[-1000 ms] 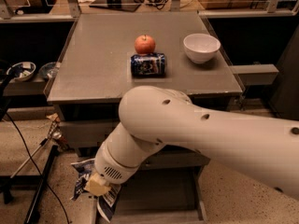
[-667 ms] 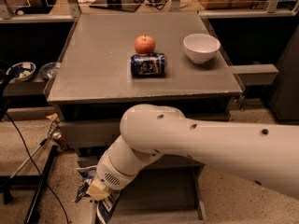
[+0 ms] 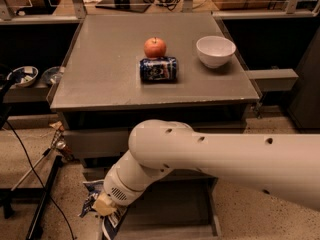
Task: Place blue chip bag into bottom drawer
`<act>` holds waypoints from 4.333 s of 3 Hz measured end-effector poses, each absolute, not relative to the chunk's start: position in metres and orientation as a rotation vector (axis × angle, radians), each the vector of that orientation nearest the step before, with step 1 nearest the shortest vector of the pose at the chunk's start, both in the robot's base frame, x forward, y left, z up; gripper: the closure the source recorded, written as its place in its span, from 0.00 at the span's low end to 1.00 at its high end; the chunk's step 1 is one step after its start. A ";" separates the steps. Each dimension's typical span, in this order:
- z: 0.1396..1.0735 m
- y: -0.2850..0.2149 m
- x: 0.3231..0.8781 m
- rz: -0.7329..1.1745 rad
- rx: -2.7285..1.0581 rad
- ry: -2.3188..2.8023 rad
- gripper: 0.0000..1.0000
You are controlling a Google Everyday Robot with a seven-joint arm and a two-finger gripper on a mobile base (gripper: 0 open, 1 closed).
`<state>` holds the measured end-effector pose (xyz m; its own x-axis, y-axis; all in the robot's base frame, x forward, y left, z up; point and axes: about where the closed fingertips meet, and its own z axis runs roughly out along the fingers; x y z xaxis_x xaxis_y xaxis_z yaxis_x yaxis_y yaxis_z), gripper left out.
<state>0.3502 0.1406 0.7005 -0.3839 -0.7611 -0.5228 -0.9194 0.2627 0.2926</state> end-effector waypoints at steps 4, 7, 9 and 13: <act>0.589 0.162 0.362 0.971 -1.486 2.379 1.00; 0.523 0.159 0.356 0.940 -1.385 2.555 1.00; 0.490 0.159 0.352 0.976 -1.351 2.630 1.00; 0.428 0.183 0.365 0.984 -1.233 2.750 1.00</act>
Offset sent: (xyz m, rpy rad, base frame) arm 0.0066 0.0088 -0.0982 0.0361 0.1352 -0.0770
